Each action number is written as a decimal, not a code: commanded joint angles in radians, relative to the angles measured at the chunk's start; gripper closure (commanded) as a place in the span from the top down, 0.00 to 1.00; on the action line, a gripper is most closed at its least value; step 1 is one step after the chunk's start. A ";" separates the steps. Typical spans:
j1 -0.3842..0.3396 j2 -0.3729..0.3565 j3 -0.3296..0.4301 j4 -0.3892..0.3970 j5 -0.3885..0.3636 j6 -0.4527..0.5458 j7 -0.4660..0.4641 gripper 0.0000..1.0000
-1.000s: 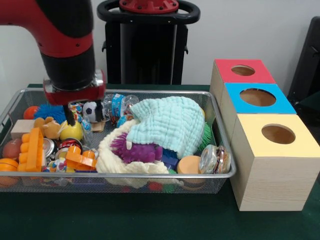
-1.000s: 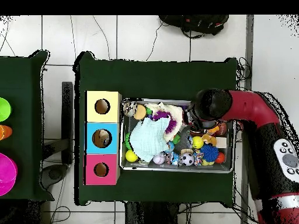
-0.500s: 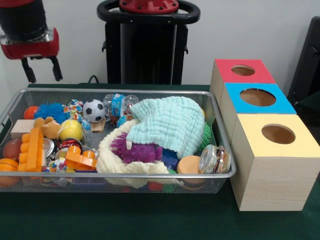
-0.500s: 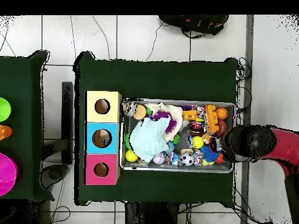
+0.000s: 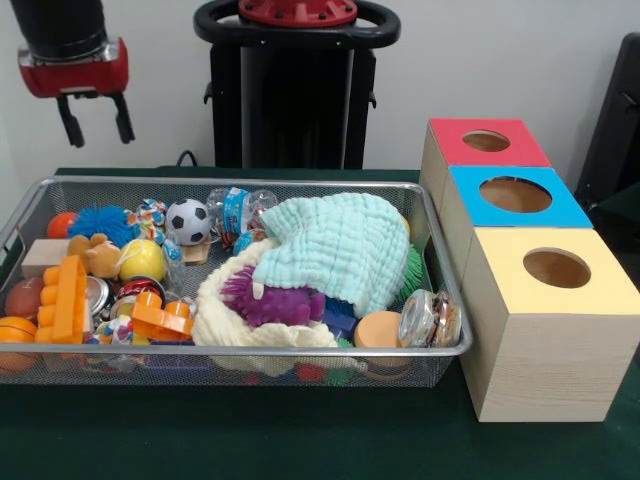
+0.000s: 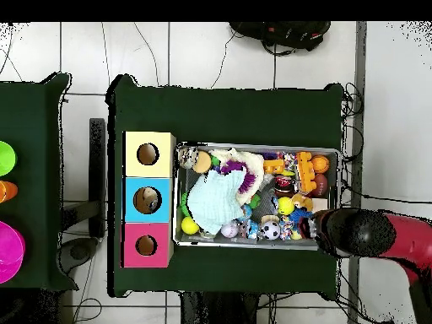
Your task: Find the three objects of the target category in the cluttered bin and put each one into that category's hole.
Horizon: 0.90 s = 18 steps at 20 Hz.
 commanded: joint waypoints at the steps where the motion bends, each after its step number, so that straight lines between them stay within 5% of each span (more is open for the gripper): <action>1: 0.078 0.001 0.076 0.114 -0.079 -0.043 -0.167 1.00; 7: 0.138 0.057 0.036 0.064 -0.101 -0.073 -0.118 1.00; 18: 0.088 0.138 0.032 0.002 -0.104 -0.064 -0.187 1.00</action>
